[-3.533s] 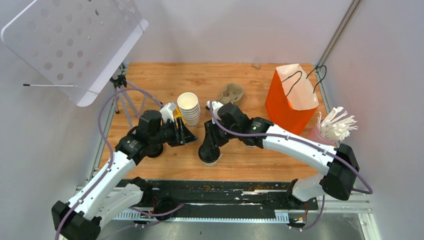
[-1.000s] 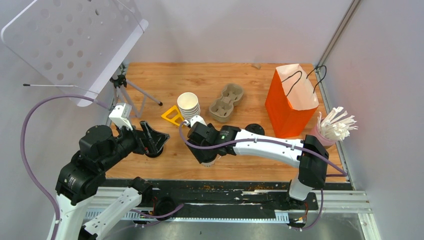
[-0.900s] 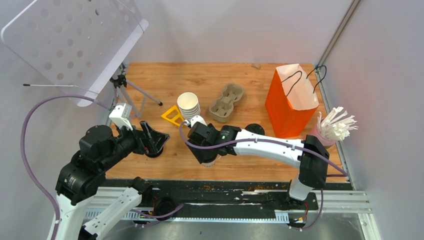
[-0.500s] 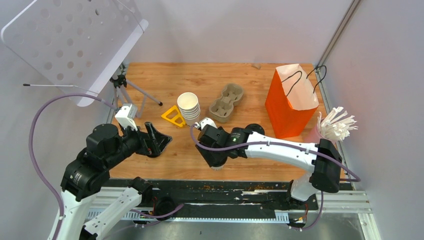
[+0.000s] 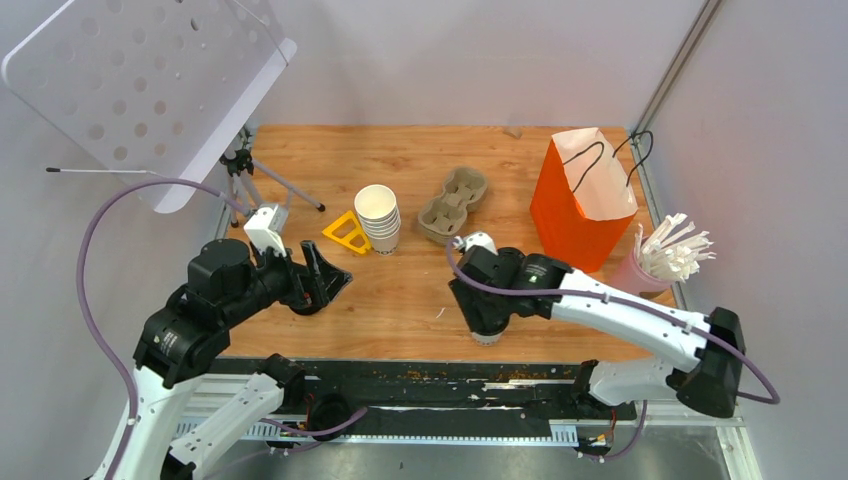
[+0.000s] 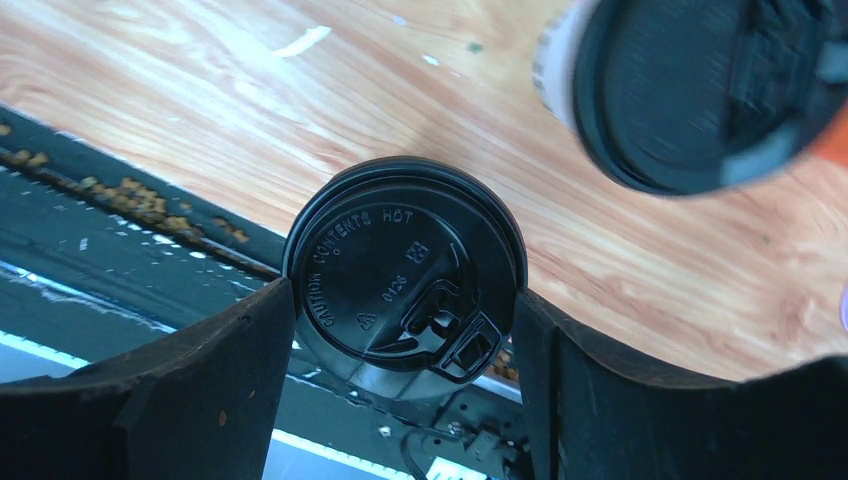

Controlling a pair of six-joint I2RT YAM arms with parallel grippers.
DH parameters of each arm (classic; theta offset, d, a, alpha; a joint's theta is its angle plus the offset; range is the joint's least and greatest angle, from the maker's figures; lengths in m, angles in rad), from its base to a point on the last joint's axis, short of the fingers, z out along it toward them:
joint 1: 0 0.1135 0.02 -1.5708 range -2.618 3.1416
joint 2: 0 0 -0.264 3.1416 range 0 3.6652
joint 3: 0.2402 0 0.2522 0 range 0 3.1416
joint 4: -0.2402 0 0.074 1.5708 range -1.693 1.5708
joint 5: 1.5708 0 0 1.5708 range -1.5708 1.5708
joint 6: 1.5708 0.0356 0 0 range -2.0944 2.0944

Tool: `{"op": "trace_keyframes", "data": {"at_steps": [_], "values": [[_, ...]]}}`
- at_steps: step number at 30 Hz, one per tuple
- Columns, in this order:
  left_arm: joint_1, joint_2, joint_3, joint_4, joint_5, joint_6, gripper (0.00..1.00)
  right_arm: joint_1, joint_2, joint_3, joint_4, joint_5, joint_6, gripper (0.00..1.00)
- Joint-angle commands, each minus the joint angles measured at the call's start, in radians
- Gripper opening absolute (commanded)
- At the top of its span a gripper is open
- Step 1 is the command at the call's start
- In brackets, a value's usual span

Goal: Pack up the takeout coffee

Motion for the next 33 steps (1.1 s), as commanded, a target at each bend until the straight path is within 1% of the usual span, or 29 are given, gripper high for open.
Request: {"op": "trace_keyframes", "data": {"at_steps": [1, 5, 10, 17, 23, 25, 31, 33], "values": [[-0.002, 0.008, -0.017, 0.035, 0.025, 0.018, 1.00, -0.111, -0.126, -0.071, -0.080, 0.024, 0.040, 0.62], [-0.002, 0.016, -0.021, 0.033, 0.030, 0.024, 1.00, -0.244, -0.230, -0.131, -0.087, 0.016, -0.007, 0.62], [-0.002, 0.028, -0.022, 0.028, 0.031, 0.031, 1.00, -0.349, -0.307, -0.192, -0.041, 0.005, -0.055, 0.62], [-0.002, 0.041, -0.026, 0.031, 0.033, 0.028, 1.00, -0.382, -0.305, -0.218, 0.006, -0.022, -0.068, 0.64], [-0.002, 0.043, -0.024, 0.027, 0.036, 0.021, 1.00, -0.392, -0.292, -0.227, 0.020, -0.021, -0.066, 0.70], [-0.002, 0.046, -0.022, 0.018, 0.035, 0.020, 1.00, -0.394, -0.295, -0.223, 0.019, -0.017, -0.066, 0.73], [-0.002, 0.047, -0.018, -0.015, 0.017, 0.017, 1.00, -0.395, -0.321, -0.172, -0.027, -0.002, -0.063, 0.89], [-0.002, 0.047, -0.023, -0.019, 0.017, 0.008, 1.00, -0.395, -0.335, -0.164, -0.029, -0.002, -0.068, 0.94]]}}
